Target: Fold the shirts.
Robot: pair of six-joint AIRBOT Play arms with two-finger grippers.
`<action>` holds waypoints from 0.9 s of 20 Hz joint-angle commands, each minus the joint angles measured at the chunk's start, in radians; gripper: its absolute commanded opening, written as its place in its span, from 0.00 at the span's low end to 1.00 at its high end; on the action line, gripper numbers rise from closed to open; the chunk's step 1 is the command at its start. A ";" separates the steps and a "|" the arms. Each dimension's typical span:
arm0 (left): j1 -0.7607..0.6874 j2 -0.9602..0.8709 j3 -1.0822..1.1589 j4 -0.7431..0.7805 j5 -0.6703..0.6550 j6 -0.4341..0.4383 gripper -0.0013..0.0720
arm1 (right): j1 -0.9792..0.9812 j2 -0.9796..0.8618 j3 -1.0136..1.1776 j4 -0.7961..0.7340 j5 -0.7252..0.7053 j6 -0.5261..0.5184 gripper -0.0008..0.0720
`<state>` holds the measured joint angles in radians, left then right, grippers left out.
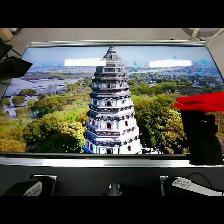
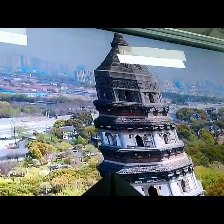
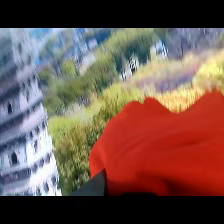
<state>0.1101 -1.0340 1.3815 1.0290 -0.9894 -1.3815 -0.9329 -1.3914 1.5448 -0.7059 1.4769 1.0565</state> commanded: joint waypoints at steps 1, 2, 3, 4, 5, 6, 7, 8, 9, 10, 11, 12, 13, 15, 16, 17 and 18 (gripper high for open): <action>0.000 0.000 0.000 0.000 -0.002 0.013 0.05 | -0.010 0.000 0.001 0.124 -0.159 -0.002 0.04; 0.000 0.000 0.000 0.000 -0.002 0.013 0.05 | -0.010 -0.002 0.001 0.119 -0.183 -0.001 0.04; 0.000 0.000 0.000 0.000 -0.002 0.013 0.05 | -0.010 -0.006 0.001 0.114 -0.194 -0.001 0.04; 0.000 0.000 0.000 0.000 -0.002 0.013 0.05 | -0.010 -0.013 0.001 0.111 -0.201 -0.002 0.04; 0.000 0.000 0.000 0.000 -0.002 0.013 0.05 | -0.010 -0.023 0.001 0.109 -0.203 -0.003 0.04; 0.000 0.000 0.000 0.000 -0.002 0.013 0.05 | -0.010 -0.033 0.001 0.108 -0.200 -0.004 0.04; 0.000 0.000 0.000 0.000 -0.001 0.013 0.05 | -0.010 -0.040 0.001 0.107 -0.189 -0.011 0.04; 0.000 0.000 0.000 0.000 -0.002 0.013 0.05 | -0.010 -0.041 0.001 0.099 -0.176 -0.014 0.04; 0.000 0.000 0.000 0.000 -0.002 0.013 0.05 | -0.010 -0.040 0.001 0.093 -0.158 -0.019 0.04; 0.000 0.000 0.000 0.000 -0.001 0.013 0.05 | -0.010 -0.038 0.001 0.092 -0.123 -0.022 0.04; 0.000 0.000 0.000 0.000 -0.001 0.013 0.05 | -0.010 -0.038 0.001 0.087 -0.077 -0.021 0.04; 0.000 0.000 0.000 0.000 0.000 0.013 0.05 | -0.010 -0.037 0.001 0.066 -0.011 -0.020 0.04; 0.000 0.000 0.000 0.000 0.002 0.013 0.05 | -0.011 -0.032 0.001 0.019 0.060 -0.017 0.04; 0.000 0.000 0.000 0.000 0.003 0.013 0.05 | -0.013 -0.018 0.001 -0.169 0.190 -0.017 0.04; 0.000 0.000 0.000 0.000 0.009 0.014 0.05 | -0.013 -0.010 0.001 -0.287 0.258 -0.017 0.04; 0.000 -0.003 0.000 0.000 0.018 0.013 0.05 | -0.013 -0.003 0.001 -0.401 0.323 -0.007 0.04; 0.000 -0.006 0.000 0.000 0.024 0.013 0.05 | -0.013 0.003 0.001 -0.482 0.367 0.002 0.04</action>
<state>0.1101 -1.0359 1.3815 1.0290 -0.9810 -1.3685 -0.9455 -1.4044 1.5448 -0.9054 1.6478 1.0409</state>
